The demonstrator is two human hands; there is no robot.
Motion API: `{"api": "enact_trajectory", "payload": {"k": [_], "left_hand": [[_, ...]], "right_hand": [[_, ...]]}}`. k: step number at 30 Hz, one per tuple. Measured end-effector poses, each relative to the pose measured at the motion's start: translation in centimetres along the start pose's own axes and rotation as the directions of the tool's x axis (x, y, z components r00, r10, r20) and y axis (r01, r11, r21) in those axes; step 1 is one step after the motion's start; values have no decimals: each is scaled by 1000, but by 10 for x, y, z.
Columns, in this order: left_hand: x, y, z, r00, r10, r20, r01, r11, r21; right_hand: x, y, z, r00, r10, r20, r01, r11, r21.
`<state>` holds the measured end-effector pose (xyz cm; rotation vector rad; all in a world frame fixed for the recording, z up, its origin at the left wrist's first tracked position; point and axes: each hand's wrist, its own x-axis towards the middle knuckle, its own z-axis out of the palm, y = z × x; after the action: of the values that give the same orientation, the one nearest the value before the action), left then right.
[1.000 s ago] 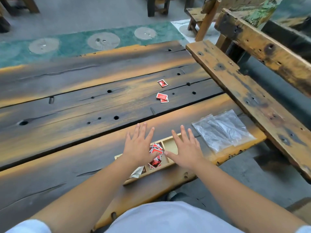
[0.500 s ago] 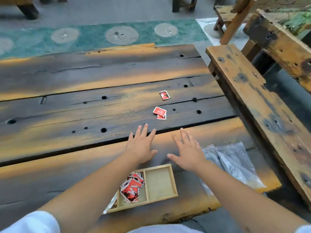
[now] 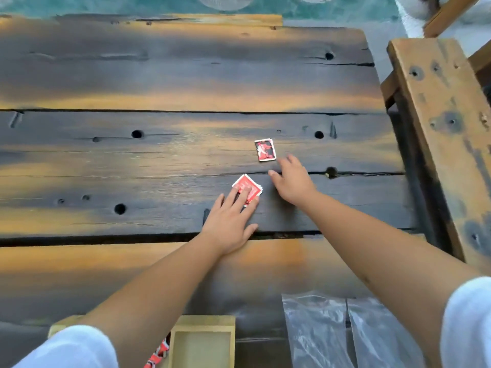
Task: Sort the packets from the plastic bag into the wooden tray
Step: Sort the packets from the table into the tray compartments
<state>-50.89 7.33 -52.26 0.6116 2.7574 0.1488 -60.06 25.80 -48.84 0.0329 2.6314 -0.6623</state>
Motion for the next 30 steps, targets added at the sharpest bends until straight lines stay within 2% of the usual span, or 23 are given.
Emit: {"api": "enact_trajectory", "payload": {"k": [4, 7, 10, 15, 21, 25, 27, 30], "left_hand": [[2, -6, 17, 991, 40, -125, -39, 999, 5], [3, -7, 19, 987, 45, -152, -44, 999, 7], [2, -6, 18, 989, 36, -143, -36, 999, 1], [0, -6, 20, 977, 13, -214, -16, 1000, -9], [-1, -6, 18, 962, 17, -274, -28, 999, -34], [-3, -7, 23, 938, 38, -344, -68, 995, -75], [-2, -8, 24, 932, 42, -359, -86, 990, -108], [-3, -9, 27, 921, 65, -384, -144, 973, -181]], "right_hand": [[59, -4, -15, 999, -42, -25, 41, 999, -27], [85, -9, -15, 989, -135, 51, 142, 977, -157], [92, -13, -12, 994, -98, 55, 107, 971, -215], [86, -13, -6, 993, -117, 10, 117, 984, -133], [38, -19, 23, 992, -127, -20, 128, 990, 53], [17, -19, 30, 999, 21, -42, -12, 977, 211], [11, -17, 29, 1000, 26, -7, -24, 973, 228], [1, -18, 33, 999, 4, 50, -12, 986, 166]]}}
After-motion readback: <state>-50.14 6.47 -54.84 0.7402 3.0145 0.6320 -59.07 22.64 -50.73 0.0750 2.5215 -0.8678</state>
